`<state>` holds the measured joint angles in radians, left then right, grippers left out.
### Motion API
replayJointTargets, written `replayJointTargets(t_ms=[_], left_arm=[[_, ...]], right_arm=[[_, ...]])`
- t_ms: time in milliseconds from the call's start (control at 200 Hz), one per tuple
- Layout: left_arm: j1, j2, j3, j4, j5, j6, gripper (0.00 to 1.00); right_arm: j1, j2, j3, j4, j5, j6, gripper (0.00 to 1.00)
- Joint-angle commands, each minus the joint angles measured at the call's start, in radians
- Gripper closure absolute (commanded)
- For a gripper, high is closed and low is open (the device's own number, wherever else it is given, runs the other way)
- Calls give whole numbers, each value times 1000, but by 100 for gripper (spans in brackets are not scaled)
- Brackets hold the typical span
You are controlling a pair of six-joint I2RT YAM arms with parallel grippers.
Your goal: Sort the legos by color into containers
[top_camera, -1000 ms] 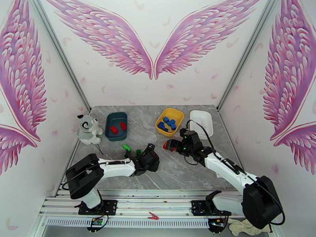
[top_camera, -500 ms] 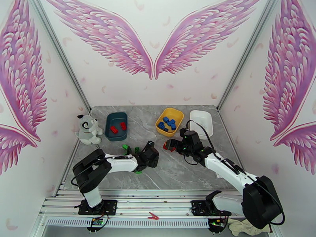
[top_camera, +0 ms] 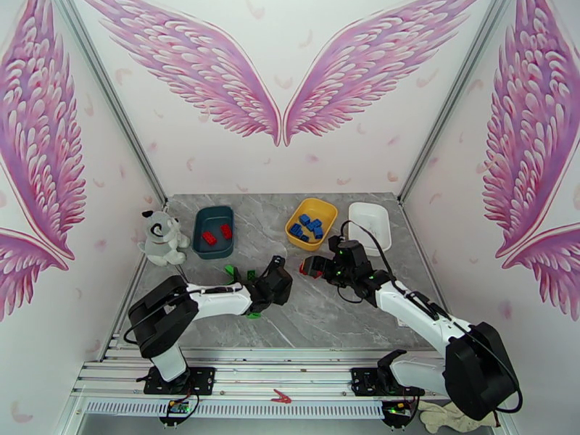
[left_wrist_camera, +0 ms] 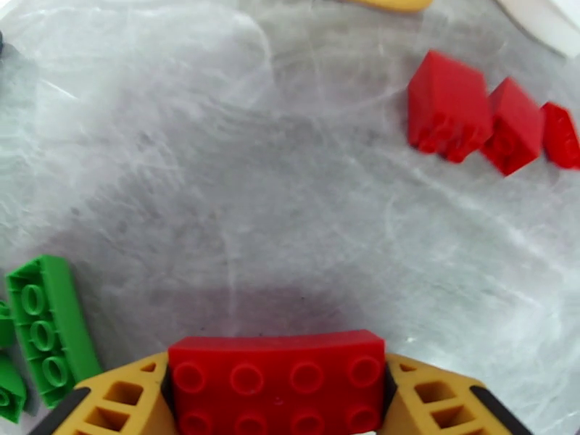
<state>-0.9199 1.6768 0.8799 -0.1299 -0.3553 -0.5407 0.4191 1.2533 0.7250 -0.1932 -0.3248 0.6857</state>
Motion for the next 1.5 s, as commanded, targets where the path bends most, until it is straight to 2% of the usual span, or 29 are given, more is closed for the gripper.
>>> replayJointTargets(t_ms=[0,130,380,535,720,775,865,1145,1300,1495], left_arm=[[60,-124,-12,-21,7,32,44],[168,-219,-1,-54,56,70,44],[483,-296,89,-136,123,149,44],[658,-223,188,-154,191,175,44],[759,-51,377,-211,241,186,42],[763,-14,435,-233,246,195,37],[758,4,462,-243,241,195,23],[677,-141,310,-171,198,164,17],[552,-221,217,-118,165,157,12],[356,-201,151,-63,133,136,9]], right_arm=[[12,41,-3,84,-101,6,7],[80,128,57,111,-183,-22,11],[200,212,137,104,-211,-86,13],[221,191,146,80,-171,-117,12],[225,175,149,60,-140,-133,11],[225,172,149,52,-128,-137,10],[225,166,158,11,-74,-146,8],[220,149,171,-91,103,-137,6],[189,119,167,-152,214,-106,7],[101,51,115,-165,264,-60,7]])
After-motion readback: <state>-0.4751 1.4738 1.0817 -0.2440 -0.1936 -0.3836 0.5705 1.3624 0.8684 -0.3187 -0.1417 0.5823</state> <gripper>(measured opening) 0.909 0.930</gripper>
